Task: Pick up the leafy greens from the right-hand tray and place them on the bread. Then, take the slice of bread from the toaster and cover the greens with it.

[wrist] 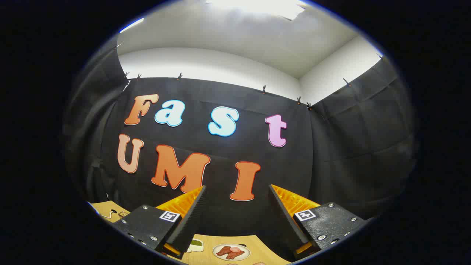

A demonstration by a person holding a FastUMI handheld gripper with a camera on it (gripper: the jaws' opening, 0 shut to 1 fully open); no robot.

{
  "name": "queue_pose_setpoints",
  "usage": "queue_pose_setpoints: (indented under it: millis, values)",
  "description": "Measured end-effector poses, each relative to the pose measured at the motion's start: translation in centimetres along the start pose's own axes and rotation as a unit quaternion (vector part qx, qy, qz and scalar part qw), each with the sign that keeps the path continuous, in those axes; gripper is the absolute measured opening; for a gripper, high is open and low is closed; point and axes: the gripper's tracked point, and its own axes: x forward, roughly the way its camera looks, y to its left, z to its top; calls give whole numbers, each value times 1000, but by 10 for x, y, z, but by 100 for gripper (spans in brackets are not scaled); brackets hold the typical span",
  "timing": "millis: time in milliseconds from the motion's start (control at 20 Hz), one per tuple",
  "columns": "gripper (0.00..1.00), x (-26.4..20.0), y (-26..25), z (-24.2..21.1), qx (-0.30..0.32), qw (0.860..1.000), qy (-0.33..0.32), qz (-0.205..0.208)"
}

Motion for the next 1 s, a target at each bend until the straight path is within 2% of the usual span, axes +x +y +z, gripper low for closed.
queue_pose_setpoints:
  millis: [400, 1000]
  values:
    - [97, -4, 5, 17, -9, 1000, -10, -5]
    - [97, -9, 20, 29, 7, 1000, -6, 12]
